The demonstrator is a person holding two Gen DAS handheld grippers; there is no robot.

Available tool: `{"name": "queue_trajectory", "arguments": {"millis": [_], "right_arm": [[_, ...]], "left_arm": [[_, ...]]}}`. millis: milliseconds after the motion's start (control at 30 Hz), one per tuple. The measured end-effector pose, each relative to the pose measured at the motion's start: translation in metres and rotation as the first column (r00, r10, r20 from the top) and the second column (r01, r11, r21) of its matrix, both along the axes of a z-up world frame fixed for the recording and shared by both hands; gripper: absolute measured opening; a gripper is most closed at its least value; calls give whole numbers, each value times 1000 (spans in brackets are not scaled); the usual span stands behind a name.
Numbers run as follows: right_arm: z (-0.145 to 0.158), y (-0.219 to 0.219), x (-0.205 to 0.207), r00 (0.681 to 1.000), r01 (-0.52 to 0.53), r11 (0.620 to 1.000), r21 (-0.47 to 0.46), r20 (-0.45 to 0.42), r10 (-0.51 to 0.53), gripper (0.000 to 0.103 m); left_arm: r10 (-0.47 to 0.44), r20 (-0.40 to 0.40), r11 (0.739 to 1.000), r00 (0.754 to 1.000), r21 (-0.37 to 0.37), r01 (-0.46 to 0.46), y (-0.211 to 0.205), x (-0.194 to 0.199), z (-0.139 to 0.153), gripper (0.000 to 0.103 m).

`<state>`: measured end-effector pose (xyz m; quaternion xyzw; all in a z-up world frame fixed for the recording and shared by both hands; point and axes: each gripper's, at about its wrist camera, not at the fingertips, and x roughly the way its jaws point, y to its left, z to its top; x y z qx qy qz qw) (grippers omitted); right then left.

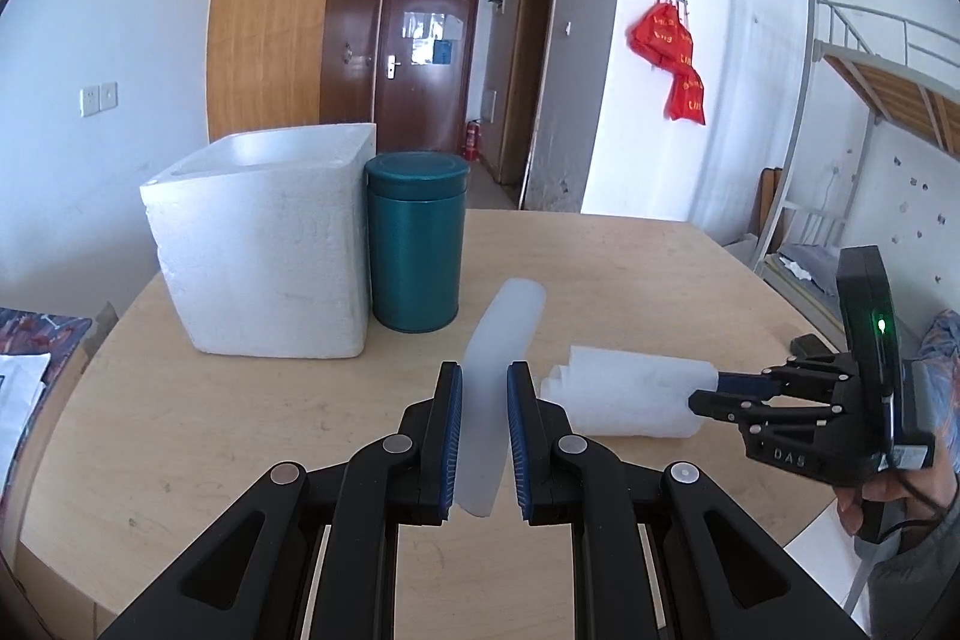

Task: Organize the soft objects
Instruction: 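Lift the paper towel roll with the right tool while the left tool holds the foam stick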

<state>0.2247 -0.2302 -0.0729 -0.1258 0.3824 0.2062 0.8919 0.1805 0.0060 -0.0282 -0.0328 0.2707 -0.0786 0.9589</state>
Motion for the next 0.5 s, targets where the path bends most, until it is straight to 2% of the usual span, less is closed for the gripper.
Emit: {"name": "queue_trajectory", "arguments": {"millis": [33,100,167,333,500], "right_arm": [[1,0,0,1000,0,1000,-13,13,0,42],[5,-2,0,999,0,1000,-23,36,0,58],[7,-3,-1,998,-6,999,-35,57,8,65],[6,8,4,996,-76,997,-14,35,76,65],[-8,32,19,989,-146,988,-57,-6,145,65]], "left_arm": [[0,-1,1000,1000,0,0,0,1,-1,16],[1,-5,1000,1000,-7,-1,1,0,-2,16],[2,-8,1000,1000,-7,-2,2,1,-2,16],[16,-6,1000,1000,-18,-16,9,3,-2,16],[32,-2,999,999,-25,-32,16,2,-2,16]]}}
